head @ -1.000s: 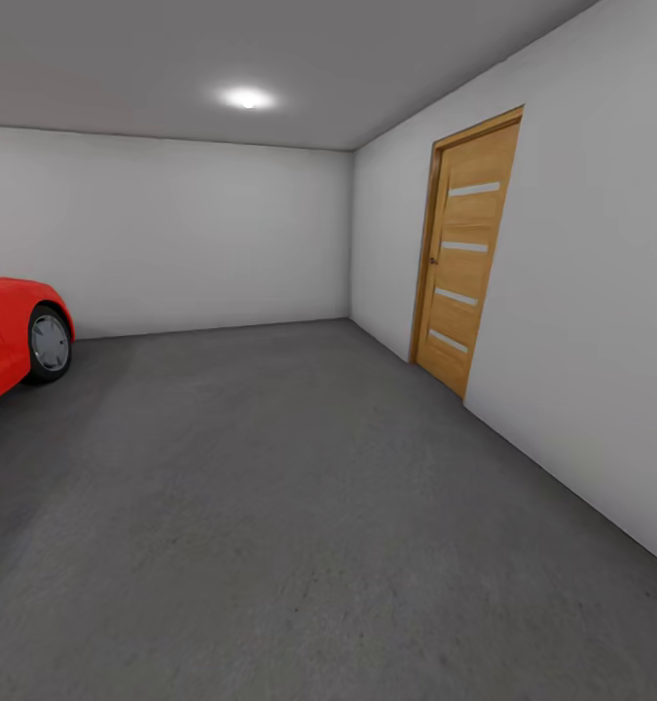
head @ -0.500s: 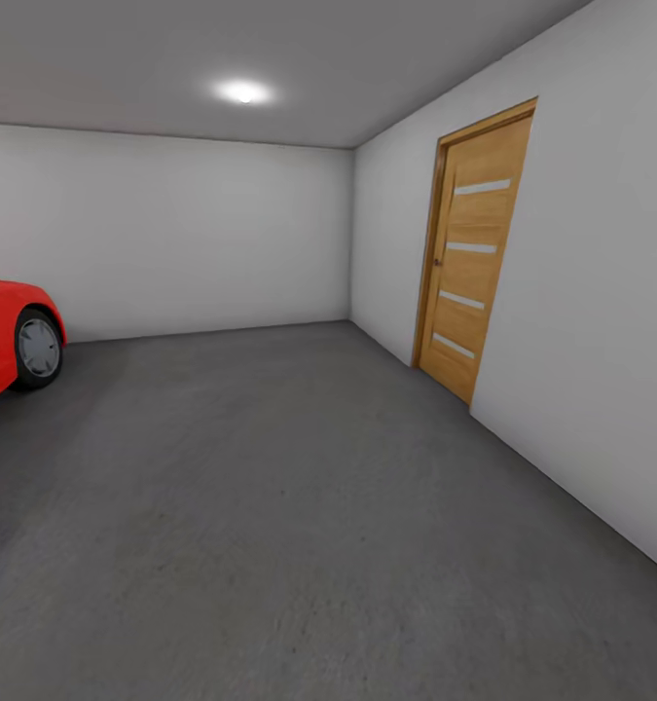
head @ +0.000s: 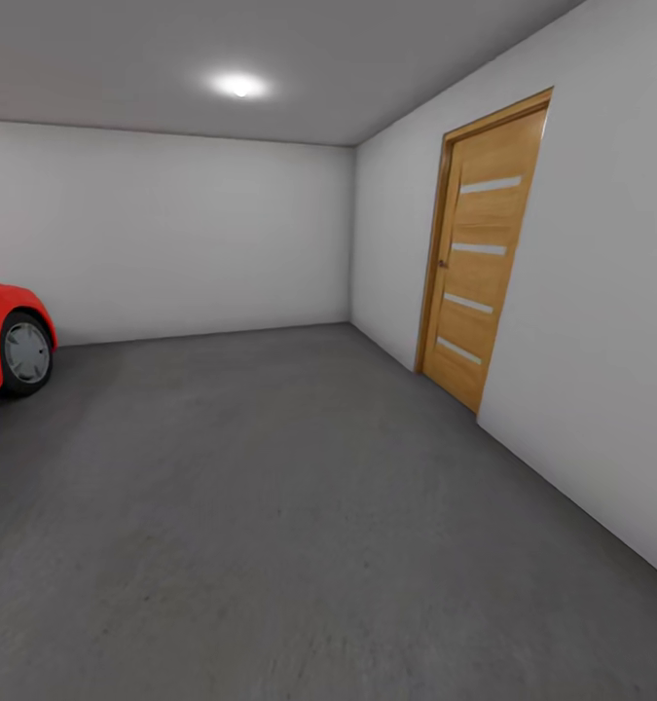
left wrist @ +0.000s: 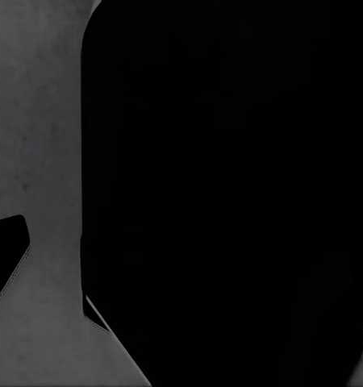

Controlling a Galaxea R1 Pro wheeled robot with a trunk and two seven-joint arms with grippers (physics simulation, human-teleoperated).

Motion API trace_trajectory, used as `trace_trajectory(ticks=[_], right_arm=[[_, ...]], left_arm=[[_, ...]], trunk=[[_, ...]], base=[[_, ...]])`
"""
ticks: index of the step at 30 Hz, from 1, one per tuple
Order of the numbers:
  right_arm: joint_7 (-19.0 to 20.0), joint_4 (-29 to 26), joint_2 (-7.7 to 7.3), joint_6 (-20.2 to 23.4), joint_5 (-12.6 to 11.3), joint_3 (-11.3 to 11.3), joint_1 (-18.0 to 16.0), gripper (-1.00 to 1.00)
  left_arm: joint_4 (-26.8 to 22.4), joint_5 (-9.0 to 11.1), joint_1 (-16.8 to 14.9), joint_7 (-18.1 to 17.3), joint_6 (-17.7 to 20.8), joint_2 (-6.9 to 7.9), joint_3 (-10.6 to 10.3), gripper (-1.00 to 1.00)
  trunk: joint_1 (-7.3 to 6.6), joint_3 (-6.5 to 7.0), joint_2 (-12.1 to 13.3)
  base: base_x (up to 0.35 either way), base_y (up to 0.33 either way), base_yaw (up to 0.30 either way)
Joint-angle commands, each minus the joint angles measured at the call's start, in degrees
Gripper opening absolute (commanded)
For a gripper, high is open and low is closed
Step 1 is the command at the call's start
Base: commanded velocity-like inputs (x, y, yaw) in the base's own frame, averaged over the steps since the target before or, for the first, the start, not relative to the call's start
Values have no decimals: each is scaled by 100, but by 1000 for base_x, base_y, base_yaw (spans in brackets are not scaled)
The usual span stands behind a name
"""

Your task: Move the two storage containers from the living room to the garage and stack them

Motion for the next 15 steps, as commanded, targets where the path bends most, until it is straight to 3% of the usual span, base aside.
trace_trajectory(ticks=[1,15], right_arm=[[-7,5,3,-17,26,4,-3,100],[-7,5,14,-31,26,6,-3,100]], left_arm=[[-3,51,-1,-2,-2,-1,6,100],[-3,57,-1,-2,-10,0,10,100]], trunk=[[3,-5,-2],[3,-5,-2]], base=[[324,0,0],[324,0,0]])
